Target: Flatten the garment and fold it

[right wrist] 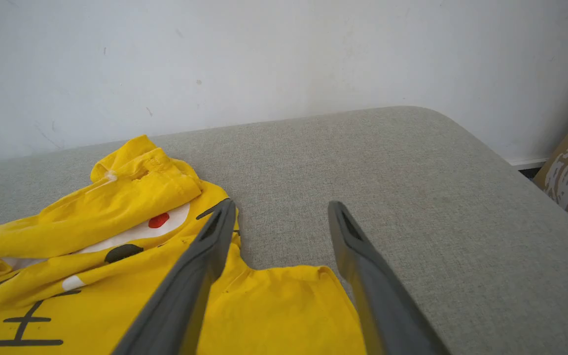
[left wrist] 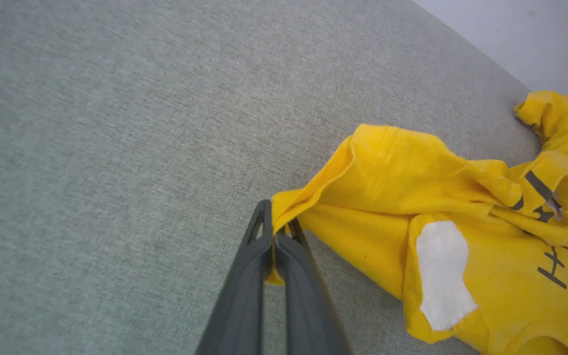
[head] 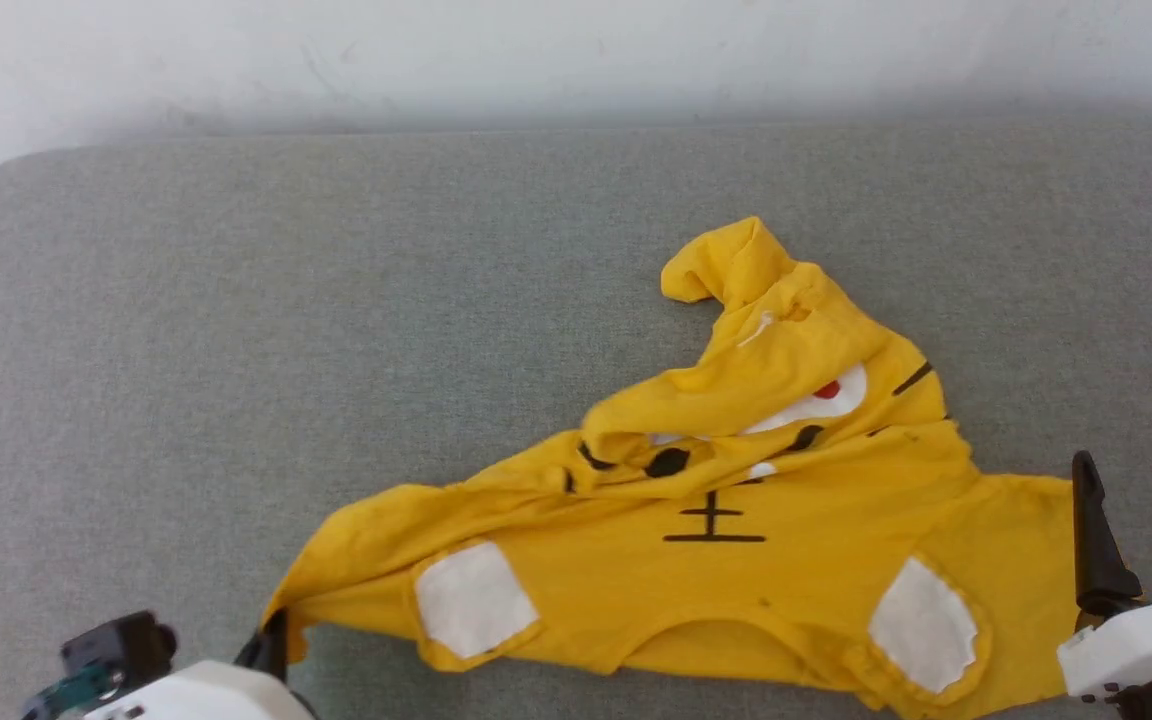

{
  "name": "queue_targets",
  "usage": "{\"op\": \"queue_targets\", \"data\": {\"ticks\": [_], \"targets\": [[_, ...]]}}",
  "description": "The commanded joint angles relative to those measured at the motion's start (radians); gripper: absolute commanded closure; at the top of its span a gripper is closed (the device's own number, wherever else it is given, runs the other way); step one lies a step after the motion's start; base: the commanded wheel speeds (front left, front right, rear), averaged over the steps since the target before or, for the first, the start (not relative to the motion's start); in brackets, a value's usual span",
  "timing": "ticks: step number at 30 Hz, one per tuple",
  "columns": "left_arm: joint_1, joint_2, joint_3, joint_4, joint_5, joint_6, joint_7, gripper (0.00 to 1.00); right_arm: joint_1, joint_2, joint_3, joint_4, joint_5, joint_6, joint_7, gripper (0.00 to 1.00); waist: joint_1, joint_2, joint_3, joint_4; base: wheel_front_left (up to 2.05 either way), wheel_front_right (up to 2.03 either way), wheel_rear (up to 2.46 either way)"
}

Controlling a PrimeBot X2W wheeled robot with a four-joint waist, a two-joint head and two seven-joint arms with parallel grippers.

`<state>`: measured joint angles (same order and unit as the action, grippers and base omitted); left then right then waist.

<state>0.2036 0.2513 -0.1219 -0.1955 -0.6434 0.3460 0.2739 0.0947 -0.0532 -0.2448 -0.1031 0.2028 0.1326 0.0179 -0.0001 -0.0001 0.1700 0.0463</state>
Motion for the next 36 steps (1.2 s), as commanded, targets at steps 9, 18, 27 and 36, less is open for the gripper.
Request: {"op": "queue_targets", "data": {"ticks": [9, 18, 27, 36], "targets": [[0.053, 0.008, 0.055, -0.066, -0.003, 0.042, -0.034, 1.00, 0.021, 0.003, -0.023, -0.013, -0.065, -0.002, 0.054, 0.00, 0.0001, 0.0001, -0.008, 0.008, 0.00, 0.00, 0.00], [-0.003, -0.009, -0.004, -0.062, 0.008, 0.027, -0.023, 1.00, 0.080, -0.029, -0.026, 0.041, -0.171, -0.002, 0.236, 0.00, 0.0001, 0.0001, 0.008, 0.005, 0.00, 0.00, 0.00], [-0.027, -0.007, -0.019, -0.058, 0.009, 0.020, -0.018, 1.00, 0.091, -0.056, -0.017, 0.108, -0.172, -0.002, 0.267, 0.00, 0.0001, 0.0001, 0.035, 0.004, 0.00, 0.00, 0.00], [-0.052, -0.006, -0.031, -0.052, 0.004, 0.012, -0.008, 1.00, 0.048, -0.081, 0.009, 0.278, -0.135, -0.002, 0.292, 0.71, 0.0001, 0.0001, 0.042, 0.014, 0.00, 0.00, 0.00]]}}
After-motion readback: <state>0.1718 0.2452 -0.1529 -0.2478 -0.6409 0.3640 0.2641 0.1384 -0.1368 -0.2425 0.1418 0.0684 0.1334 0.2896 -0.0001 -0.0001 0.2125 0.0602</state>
